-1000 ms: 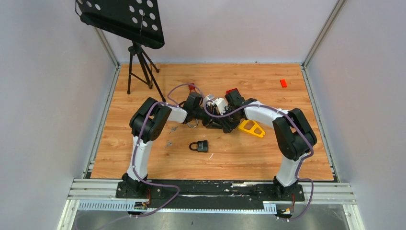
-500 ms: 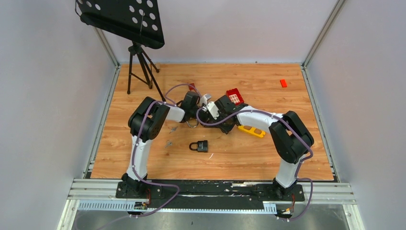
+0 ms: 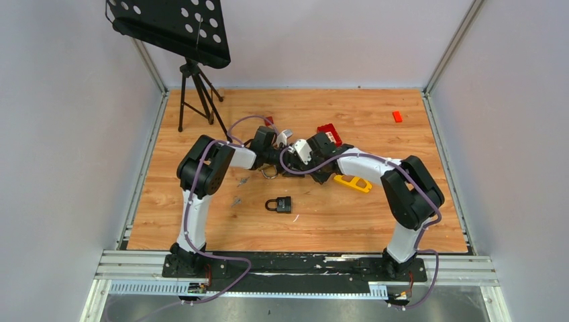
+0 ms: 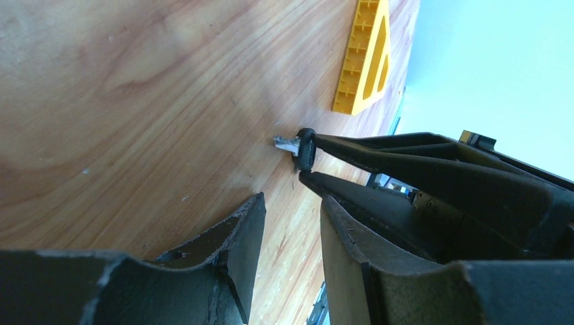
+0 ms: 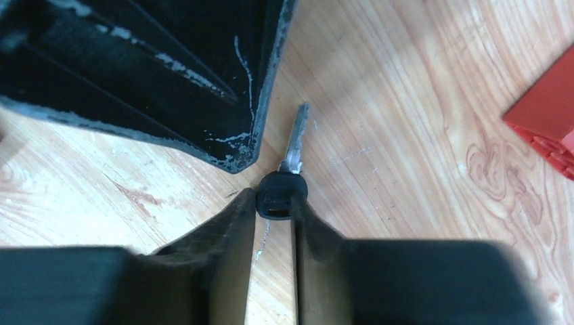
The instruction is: Unlock with the key
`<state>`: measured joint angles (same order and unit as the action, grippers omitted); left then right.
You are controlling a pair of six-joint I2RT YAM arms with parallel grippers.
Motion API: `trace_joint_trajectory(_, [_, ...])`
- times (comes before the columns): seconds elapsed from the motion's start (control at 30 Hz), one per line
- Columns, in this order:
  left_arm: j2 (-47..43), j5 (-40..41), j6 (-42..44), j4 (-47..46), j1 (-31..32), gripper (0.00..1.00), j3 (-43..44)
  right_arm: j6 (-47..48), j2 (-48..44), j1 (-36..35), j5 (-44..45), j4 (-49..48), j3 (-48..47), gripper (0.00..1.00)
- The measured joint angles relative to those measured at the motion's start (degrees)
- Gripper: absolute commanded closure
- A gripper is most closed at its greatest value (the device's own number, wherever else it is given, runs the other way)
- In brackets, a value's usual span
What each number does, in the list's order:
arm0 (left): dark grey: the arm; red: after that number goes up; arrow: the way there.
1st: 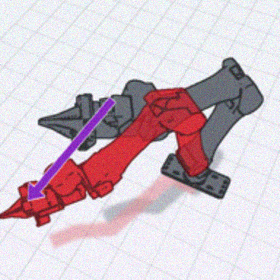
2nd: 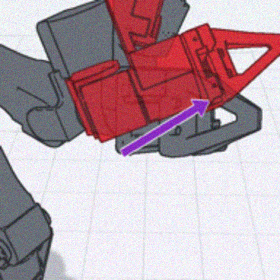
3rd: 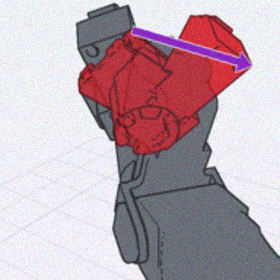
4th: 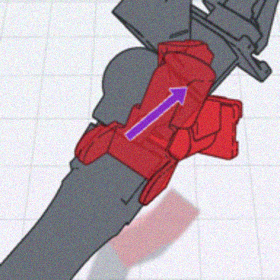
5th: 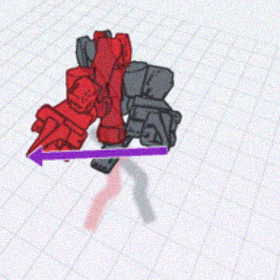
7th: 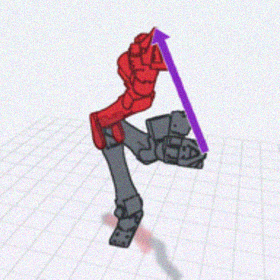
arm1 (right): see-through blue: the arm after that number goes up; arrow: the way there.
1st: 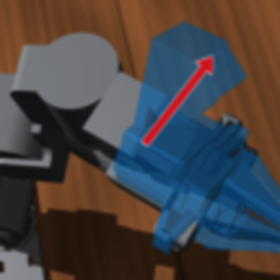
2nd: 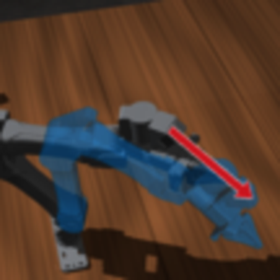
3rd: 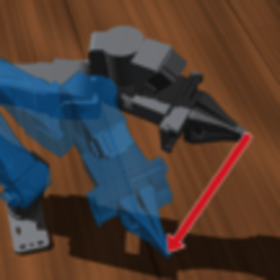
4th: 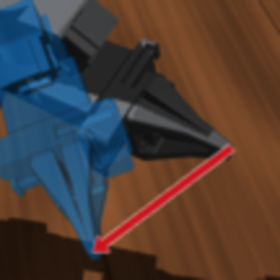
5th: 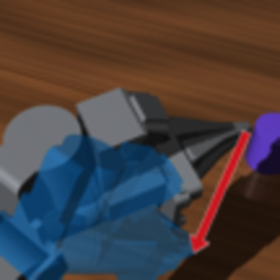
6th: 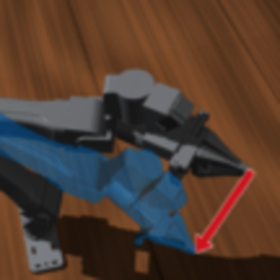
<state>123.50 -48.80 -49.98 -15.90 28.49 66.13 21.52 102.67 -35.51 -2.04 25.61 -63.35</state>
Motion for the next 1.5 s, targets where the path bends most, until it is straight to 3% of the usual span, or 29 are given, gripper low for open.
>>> trace_joint_trajectory(0.27, [0.09, 0.07, 0.20, 1.38, -0.02, 0.52, 1.07, 0.63, -0.46, 2.05, -3.02, -0.22, 0.98, 0.93])
trace_joint_trajectory(0.37, [0.57, 0.20, 0.22, 1.81, -0.07, 0.52, 2.03, 0.61, -0.46, 2.91, -4.44, -0.17, 0.98, 0.89])
trace_joint_trajectory(0.8, [0.83, 0.46, 0.20, 1.95, -0.09, 0.52, 2.62, 1.36, -1.40, 7.80, -4.50, 2.19, 0.13, 0.39])
trace_joint_trajectory(0.93, [0.83, 0.44, 0.22, 1.97, -0.09, 0.52, 2.62, 4.26, -1.40, 11.17, -5.84, 4.20, -2.82, 0.32])
trace_joint_trajectory(1.33, [1.16, 0.02, 0.37, 3.02, -0.15, 0.52, 3.32, 16.17, 5.81, 16.20, -12.81, 8.59, -8.41, 0.30])
trace_joint_trajectory(1.5, [1.22, -0.17, 0.44, 3.43, -0.22, 0.52, 3.58, 19.52, 7.08, 16.20, -14.86, 9.62, -10.10, 0.43])
